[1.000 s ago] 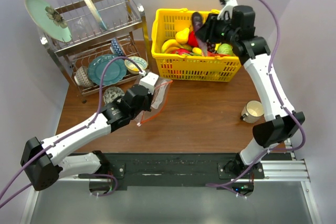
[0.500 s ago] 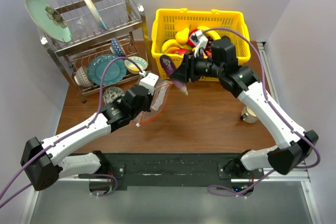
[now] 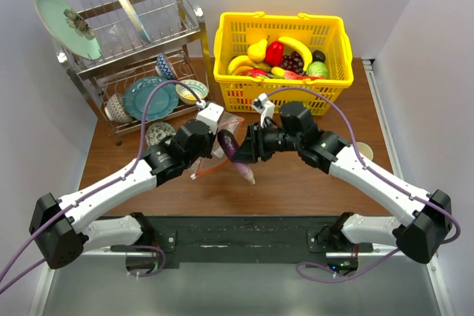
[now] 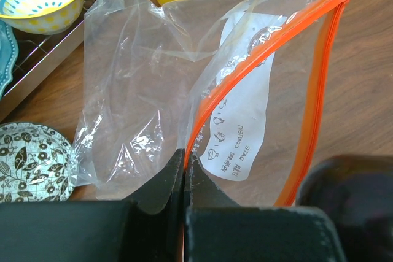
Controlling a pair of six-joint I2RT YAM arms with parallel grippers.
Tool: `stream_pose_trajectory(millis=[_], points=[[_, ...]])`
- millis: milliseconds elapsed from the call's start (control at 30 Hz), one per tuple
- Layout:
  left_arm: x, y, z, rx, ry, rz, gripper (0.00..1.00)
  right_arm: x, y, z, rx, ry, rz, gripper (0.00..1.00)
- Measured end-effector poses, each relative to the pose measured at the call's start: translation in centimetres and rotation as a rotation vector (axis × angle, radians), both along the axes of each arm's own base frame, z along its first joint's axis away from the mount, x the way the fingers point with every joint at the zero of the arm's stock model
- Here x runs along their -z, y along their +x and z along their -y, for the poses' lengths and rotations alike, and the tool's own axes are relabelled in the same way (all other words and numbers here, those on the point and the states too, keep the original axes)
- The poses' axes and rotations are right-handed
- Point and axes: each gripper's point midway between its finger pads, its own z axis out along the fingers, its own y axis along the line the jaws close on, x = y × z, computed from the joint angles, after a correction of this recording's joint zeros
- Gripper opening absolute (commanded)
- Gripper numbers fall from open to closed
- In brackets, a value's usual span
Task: Place the food in the zip-top bag and seal the zipper
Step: Place the fake vegetable in the zipper food storage bag.
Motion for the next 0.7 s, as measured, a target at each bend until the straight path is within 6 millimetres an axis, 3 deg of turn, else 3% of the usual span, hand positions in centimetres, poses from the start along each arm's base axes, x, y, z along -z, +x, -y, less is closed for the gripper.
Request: stream_pose_trajectory(millis=[133,300,533,700], points=[[-0.2,0.1,0.0,-0.007,-0.008,0.0,0.0,2.0,-0.6,0.3,0.014,-0.012,-0.054,0.09],[-0.4,0.3,0.0,-0.011,-0.015,0.006,0.0,2.8,-0.4,-0.2,0.051,0.011,-0.119,0.1],[-1.9,0.0,0.8,0.031,-0.09,0.042,0.0,4.4,1.7,-2.4,0.145,0.063,-0.246,0.09],[-3.2,-0.6,1.2,0.069,-0.152,0.076,0.0,5.4,3.5,-2.8,0.261,0.095,-0.304,0.08]])
